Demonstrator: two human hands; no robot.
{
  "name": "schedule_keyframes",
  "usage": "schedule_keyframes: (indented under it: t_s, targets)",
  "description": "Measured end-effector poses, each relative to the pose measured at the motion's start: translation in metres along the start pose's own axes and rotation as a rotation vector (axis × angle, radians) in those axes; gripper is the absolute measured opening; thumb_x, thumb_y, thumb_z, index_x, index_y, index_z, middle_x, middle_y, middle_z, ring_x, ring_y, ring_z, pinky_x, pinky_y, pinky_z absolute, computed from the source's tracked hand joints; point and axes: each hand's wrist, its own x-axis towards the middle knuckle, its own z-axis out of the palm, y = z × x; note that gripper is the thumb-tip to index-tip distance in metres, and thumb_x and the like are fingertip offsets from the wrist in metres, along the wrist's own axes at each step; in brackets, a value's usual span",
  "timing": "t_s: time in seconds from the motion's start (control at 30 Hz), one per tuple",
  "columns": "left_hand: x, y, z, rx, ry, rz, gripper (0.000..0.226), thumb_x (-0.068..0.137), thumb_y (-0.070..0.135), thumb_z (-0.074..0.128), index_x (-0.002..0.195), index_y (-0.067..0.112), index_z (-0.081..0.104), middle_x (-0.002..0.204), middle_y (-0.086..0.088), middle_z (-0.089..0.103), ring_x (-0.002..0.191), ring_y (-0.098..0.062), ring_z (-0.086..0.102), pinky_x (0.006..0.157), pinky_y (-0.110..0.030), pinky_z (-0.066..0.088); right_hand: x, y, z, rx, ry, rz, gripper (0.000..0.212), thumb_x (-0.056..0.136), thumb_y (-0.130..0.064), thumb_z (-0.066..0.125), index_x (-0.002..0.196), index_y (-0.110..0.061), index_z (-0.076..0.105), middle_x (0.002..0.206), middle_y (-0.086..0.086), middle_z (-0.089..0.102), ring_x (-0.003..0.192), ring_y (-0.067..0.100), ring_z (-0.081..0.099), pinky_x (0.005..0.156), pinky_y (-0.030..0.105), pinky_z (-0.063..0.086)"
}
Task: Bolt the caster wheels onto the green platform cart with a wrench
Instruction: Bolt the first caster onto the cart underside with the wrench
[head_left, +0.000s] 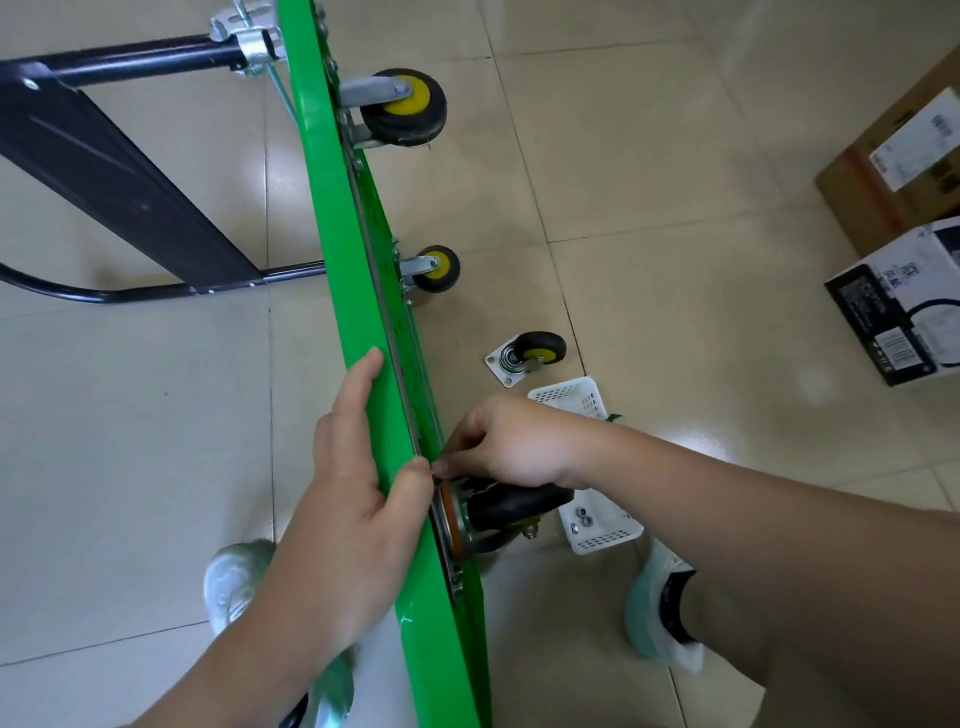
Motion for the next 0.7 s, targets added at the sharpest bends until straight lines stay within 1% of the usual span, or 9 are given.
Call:
schedule_keyframes:
  t_s: [0.07,0.13,0.27,0.33,0.43,0.5,0.57,0.63,0.7]
  targets:
    - [-0.0001,0.0006,0.0003,0.005,-0.006,-0.005,0.078,0.084,0.043,0.045,0.146,0.070,0.007,0.139,0.036,0.031,0.112,0.029,0.044,0.092,-0.007,0.033,0.0027,0.0007,0.0005,0.049,-0.007,0.001,0.021,0.083,-0.041,0.077,0.094,-0.023,0.079,0.087,-0.005,0.077,0.088,0.016,0.071,0.091,0.038,0.056]
    - [0.0002,0.0012,0.0007,0.009,-0.008,-0.004,0.077,0.084,0.043,0.045,0.146,0.070,0.008,0.143,0.031,0.030,0.106,0.031,0.045,0.089,-0.006,0.033,0.0041,0.0007,-0.0007,0.086,-0.021,0.016,0.022,0.081,-0.041,0.079,0.094,-0.024,0.078,0.087,-0.005,0.077,0.089,0.018,0.072,0.092,0.039,0.057]
    - [0.0002,0.0036,0.0005,0.015,-0.008,0.005,0.074,0.084,0.044,0.044,0.136,0.079,0.004,0.147,0.027,0.028,0.100,0.034,0.045,0.087,-0.003,0.031,0.0038,-0.0012,-0.0020,0.074,-0.062,0.073,0.037,0.084,-0.054,0.071,0.090,-0.018,0.076,0.085,0.005,0.076,0.085,0.025,0.073,0.079,0.036,0.058]
    - [0.0001,0.0031,0.0002,0.011,-0.012,0.006,0.074,0.084,0.047,0.044,0.138,0.077,0.006,0.148,0.026,0.029,0.098,0.031,0.048,0.086,-0.007,0.033,0.0044,-0.0023,-0.0003,0.026,-0.049,0.048,0.036,0.086,-0.052,0.070,0.091,-0.016,0.076,0.088,0.007,0.075,0.088,0.027,0.072,0.081,0.039,0.057]
    - [0.0014,0.0001,-0.0002,0.005,-0.006,0.011,0.076,0.080,0.053,0.044,0.144,0.074,0.007,0.149,0.026,0.031,0.107,0.029,0.047,0.090,-0.010,0.034,0.0051,-0.0036,-0.0016,0.061,-0.035,0.015,0.022,0.083,-0.041,0.077,0.094,-0.022,0.077,0.088,-0.001,0.076,0.090,0.020,0.071,0.086,0.036,0.056]
    - [0.0020,-0.0007,-0.0005,0.002,-0.005,0.010,0.077,0.080,0.054,0.044,0.144,0.074,0.006,0.150,0.027,0.030,0.114,0.030,0.042,0.094,-0.009,0.033,0.0055,-0.0037,-0.0033,0.076,-0.061,0.027,0.025,0.083,-0.042,0.076,0.098,-0.022,0.077,0.090,-0.001,0.077,0.089,0.019,0.072,0.088,0.036,0.057]
    - [0.0015,0.0004,-0.0007,0.001,-0.003,0.012,0.076,0.077,0.058,0.043,0.141,0.077,0.006,0.150,0.027,0.030,0.112,0.032,0.042,0.094,-0.008,0.032,0.0051,-0.0036,-0.0041,0.067,-0.090,0.053,0.031,0.086,-0.048,0.072,0.094,-0.018,0.077,0.086,0.002,0.076,0.079,0.019,0.071,0.077,0.031,0.056]
    - [0.0011,0.0014,-0.0009,0.002,-0.001,0.012,0.076,0.075,0.061,0.042,0.139,0.078,0.006,0.149,0.027,0.030,0.103,0.032,0.047,0.090,-0.008,0.033,0.0045,-0.0041,-0.0039,0.037,-0.092,0.054,0.032,0.088,-0.048,0.070,0.087,-0.016,0.076,0.081,0.004,0.074,0.071,0.017,0.066,0.067,0.027,0.051]
    - [0.0014,0.0022,-0.0006,0.003,-0.001,0.009,0.076,0.075,0.060,0.043,0.139,0.078,0.006,0.147,0.028,0.030,0.099,0.031,0.049,0.088,-0.009,0.034,0.0044,-0.0047,-0.0041,0.035,-0.089,0.030,0.025,0.087,-0.043,0.072,0.091,-0.019,0.077,0.086,0.002,0.075,0.078,0.017,0.068,0.072,0.029,0.053]
